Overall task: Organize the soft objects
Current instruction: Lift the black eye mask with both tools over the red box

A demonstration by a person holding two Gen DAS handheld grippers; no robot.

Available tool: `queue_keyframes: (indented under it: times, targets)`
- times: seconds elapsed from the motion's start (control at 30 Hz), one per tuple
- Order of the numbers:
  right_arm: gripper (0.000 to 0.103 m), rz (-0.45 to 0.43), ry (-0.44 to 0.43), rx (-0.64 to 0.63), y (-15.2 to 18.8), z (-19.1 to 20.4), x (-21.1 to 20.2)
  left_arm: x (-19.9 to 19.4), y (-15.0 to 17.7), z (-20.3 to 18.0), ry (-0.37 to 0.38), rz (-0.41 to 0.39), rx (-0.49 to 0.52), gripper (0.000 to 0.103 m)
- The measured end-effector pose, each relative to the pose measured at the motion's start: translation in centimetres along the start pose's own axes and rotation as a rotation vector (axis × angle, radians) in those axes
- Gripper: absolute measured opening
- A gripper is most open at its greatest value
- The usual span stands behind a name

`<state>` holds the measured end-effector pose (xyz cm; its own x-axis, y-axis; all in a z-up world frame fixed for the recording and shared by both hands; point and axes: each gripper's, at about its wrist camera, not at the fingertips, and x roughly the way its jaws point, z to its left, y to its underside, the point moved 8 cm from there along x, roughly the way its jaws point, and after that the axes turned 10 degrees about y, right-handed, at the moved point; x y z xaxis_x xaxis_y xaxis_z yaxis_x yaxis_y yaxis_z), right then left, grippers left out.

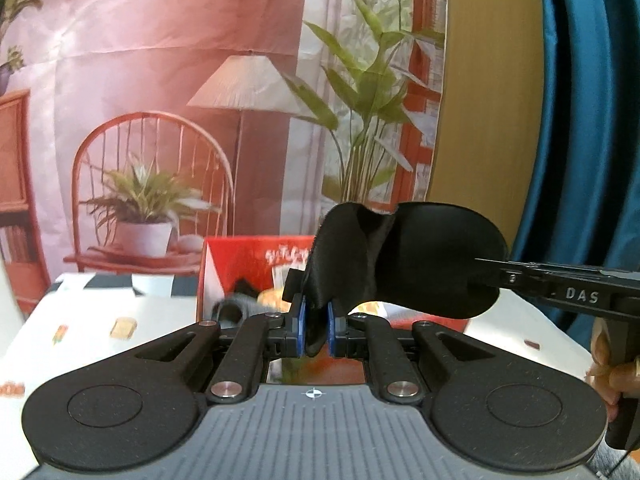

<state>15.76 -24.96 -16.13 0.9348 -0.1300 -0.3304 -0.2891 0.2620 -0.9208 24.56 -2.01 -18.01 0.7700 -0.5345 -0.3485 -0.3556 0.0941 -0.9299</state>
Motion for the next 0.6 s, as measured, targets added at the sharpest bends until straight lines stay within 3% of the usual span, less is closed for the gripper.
queue_keyframes:
  times: [0.3, 0.6]
  targets:
    - [0.009, 0.051, 0.043, -0.085, -3.6, -0.1, 7.9, 7.1, -4.0, 3.4, -0.043, 0.085, 0.009, 0.011]
    - [0.009, 0.238, 0.038, -0.002, -1.5, -2.5, 13.9, 11.0, -2.4, 6.2, -0.034, 0.216, -0.003, 0.012]
